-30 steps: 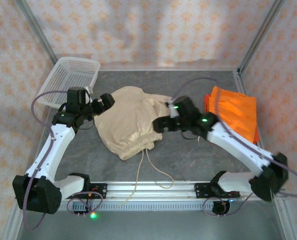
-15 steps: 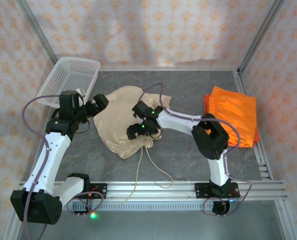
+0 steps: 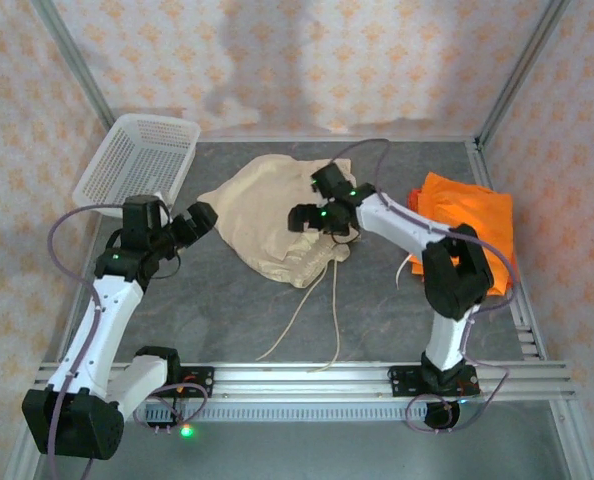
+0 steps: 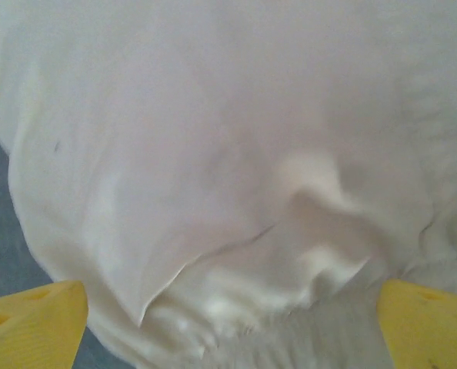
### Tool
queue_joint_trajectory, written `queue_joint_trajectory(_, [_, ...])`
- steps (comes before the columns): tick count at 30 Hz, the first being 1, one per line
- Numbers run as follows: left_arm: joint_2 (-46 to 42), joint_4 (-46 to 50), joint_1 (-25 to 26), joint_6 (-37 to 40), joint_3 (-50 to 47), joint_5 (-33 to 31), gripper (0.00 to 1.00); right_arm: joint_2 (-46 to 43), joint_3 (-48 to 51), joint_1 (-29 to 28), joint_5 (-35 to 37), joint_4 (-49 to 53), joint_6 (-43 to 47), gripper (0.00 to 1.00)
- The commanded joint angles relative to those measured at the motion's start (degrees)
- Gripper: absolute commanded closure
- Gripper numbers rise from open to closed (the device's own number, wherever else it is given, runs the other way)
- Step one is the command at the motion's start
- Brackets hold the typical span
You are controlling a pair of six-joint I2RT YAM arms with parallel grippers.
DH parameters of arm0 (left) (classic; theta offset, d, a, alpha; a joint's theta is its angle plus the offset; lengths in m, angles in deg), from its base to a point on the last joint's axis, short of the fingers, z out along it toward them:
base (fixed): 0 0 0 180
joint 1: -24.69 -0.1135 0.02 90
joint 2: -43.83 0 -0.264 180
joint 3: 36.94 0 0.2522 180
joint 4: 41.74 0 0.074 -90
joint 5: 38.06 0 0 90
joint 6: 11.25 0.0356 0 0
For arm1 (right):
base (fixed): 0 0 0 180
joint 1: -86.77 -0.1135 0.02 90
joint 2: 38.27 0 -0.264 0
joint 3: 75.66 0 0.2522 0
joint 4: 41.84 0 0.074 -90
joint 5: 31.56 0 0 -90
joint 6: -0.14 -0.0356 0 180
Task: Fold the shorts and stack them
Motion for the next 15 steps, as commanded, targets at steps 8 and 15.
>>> queue_joint_trajectory(8, [-1.9, -1.2, -1.2, -2.1, -2.9, -1.4, 0.0, -1.2, -1.1, -21.8, 31.5, 14.0, 28.2, 0.05])
queue_joint_trajectory(15, [-4.4, 0.3, -2.0, -1.9, -3.9, -4.2, 0.0, 3.5, 0.8, -26.2, 35.8, 14.6, 30.2, 0.13])
